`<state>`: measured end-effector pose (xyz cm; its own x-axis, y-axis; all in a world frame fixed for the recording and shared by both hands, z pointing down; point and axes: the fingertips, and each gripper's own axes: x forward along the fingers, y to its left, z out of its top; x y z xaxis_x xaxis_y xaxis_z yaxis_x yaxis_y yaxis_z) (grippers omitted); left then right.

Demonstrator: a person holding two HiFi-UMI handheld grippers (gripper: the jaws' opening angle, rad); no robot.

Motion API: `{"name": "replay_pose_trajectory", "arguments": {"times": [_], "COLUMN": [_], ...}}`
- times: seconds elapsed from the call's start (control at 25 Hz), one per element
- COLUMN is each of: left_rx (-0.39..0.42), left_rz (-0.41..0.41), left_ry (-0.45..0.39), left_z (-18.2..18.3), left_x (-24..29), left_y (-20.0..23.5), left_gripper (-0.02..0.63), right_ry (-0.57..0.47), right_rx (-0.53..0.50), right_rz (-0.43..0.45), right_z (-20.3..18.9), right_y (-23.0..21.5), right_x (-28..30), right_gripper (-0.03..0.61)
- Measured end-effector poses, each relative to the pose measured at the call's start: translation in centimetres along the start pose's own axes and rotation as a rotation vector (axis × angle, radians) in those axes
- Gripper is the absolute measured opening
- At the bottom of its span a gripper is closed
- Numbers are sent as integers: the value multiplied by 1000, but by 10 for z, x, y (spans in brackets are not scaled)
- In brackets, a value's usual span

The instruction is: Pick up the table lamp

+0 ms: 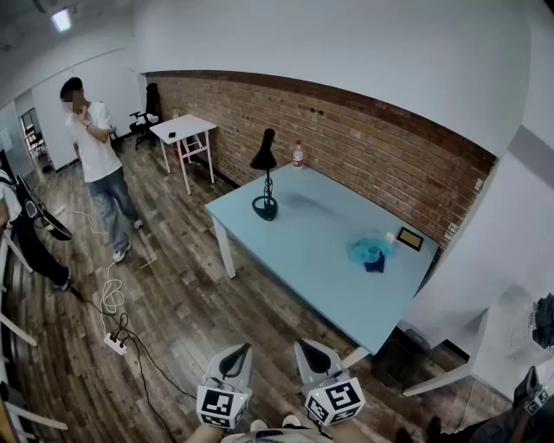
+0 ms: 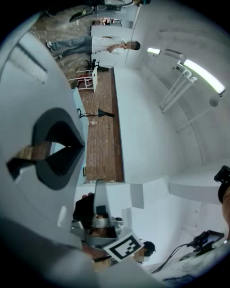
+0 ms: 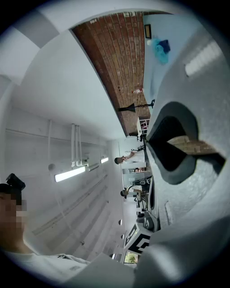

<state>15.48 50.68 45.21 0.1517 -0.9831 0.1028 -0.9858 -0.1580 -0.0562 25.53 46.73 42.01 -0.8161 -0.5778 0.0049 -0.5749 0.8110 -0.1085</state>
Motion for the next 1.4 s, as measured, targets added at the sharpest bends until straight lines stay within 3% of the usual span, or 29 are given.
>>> {"name": "replay_pose_trajectory", "arguments": {"times": [1.04,1.4], "left_rx": [-4,18], "left_rz": [62,33], "left_ry": [35,21], "left_z": [-6,-14], "left_x": [59,101], "left_y": [-29,11], "left_gripper": [-9,-9], "right_ry": [-37,-20], "right_rx": [82,71], "right_rz": [102,72], "right_z": [1,-12], "right_y": [-68,-85], "right_x": [-3,52], "right_gripper": [-2,-2]}}
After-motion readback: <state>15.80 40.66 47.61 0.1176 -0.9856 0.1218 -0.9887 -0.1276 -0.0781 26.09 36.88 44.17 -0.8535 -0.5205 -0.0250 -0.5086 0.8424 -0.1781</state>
